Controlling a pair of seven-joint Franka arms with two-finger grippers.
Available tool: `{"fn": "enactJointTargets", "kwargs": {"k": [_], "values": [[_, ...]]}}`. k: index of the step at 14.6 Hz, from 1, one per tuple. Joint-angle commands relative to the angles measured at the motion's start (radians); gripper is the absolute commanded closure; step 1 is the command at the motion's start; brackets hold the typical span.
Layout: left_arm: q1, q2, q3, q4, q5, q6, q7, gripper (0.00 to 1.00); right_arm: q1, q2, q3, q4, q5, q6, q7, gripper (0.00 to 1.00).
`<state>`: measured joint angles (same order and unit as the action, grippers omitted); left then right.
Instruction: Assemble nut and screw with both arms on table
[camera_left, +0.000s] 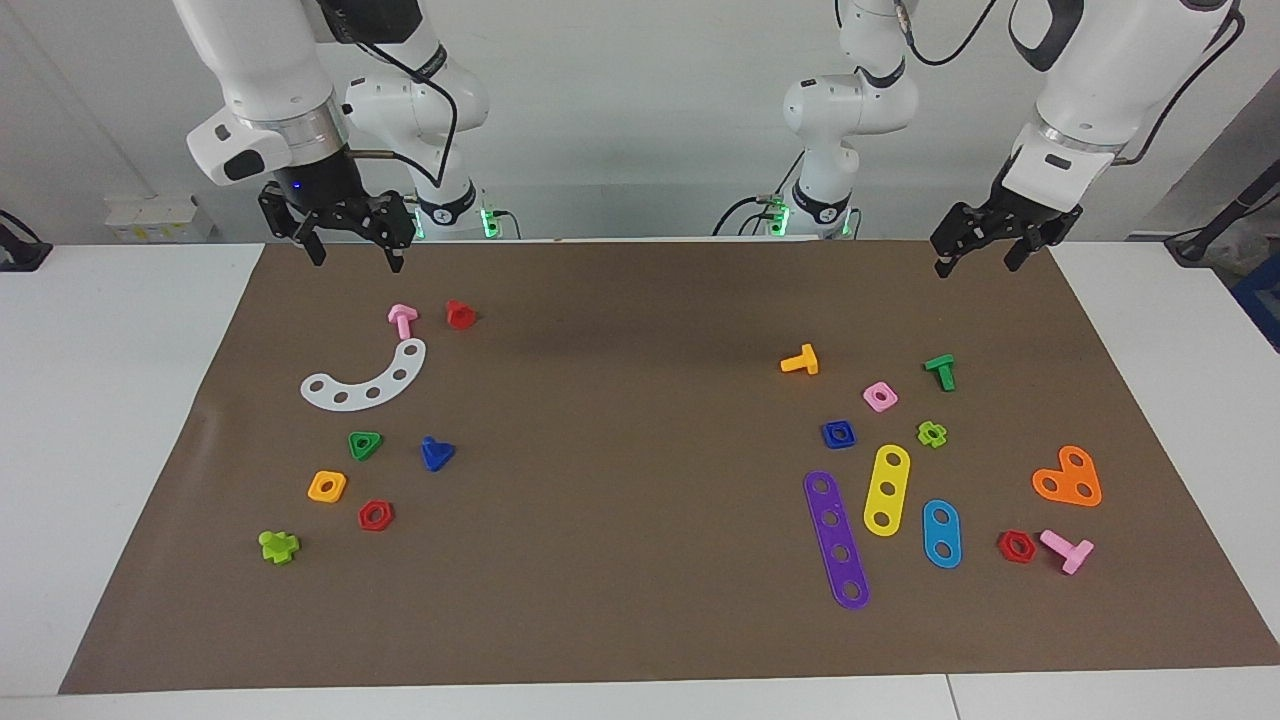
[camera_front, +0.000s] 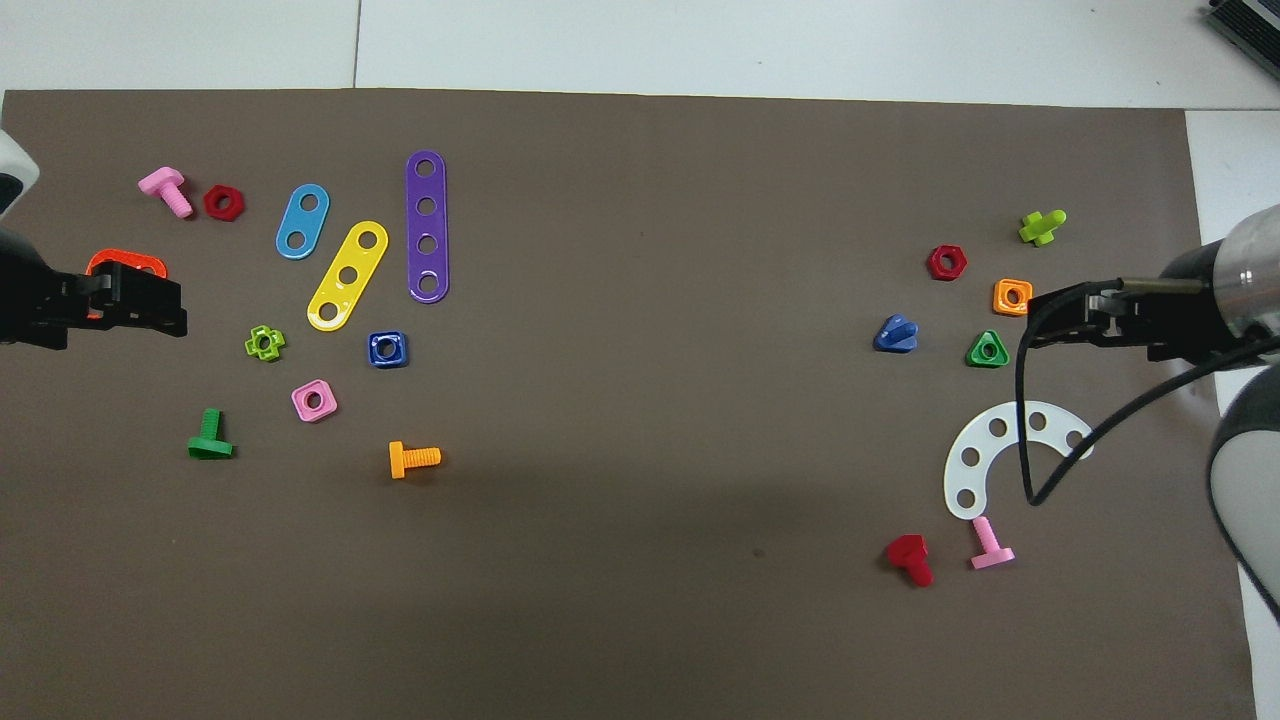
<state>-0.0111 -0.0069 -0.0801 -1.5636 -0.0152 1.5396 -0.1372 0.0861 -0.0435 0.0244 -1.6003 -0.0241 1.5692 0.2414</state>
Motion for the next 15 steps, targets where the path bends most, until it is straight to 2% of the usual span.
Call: {"fn": "enactJointTargets", "kwargs": {"k": [1, 2, 5, 8, 11, 15], "values": [[0.003, -0.027, -0.004, -0.05, 0.017, 0.054, 0.01, 0.0, -0.005, -0.022, 0.002, -0.038, 0.024, 0.012, -0.033, 0.0], [-0.001, -0.04, -0.004, -0.087, 0.015, 0.091, 0.008, 0.0, -0.003, -0.016, 0.002, -0.04, 0.023, 0.018, -0.034, 0.0], [-0.01, -0.073, -0.007, -0.223, 0.009, 0.232, 0.005, 0.0, -0.003, -0.012, 0.002, -0.117, 0.023, 0.145, -0.036, 0.01], [-0.042, -0.054, -0.009, -0.295, 0.009, 0.327, -0.001, 0.0, -0.003, 0.003, 0.002, -0.202, 0.023, 0.28, -0.036, 0.0], [-0.049, -0.025, -0.01, -0.377, 0.009, 0.454, -0.05, 0.0, -0.005, 0.085, 0.002, -0.21, 0.024, 0.357, -0.069, 0.0], [-0.092, 0.048, -0.01, -0.51, 0.009, 0.724, -0.168, 0.0, -0.016, 0.198, 0.002, -0.242, 0.023, 0.52, -0.1, 0.0]]}}
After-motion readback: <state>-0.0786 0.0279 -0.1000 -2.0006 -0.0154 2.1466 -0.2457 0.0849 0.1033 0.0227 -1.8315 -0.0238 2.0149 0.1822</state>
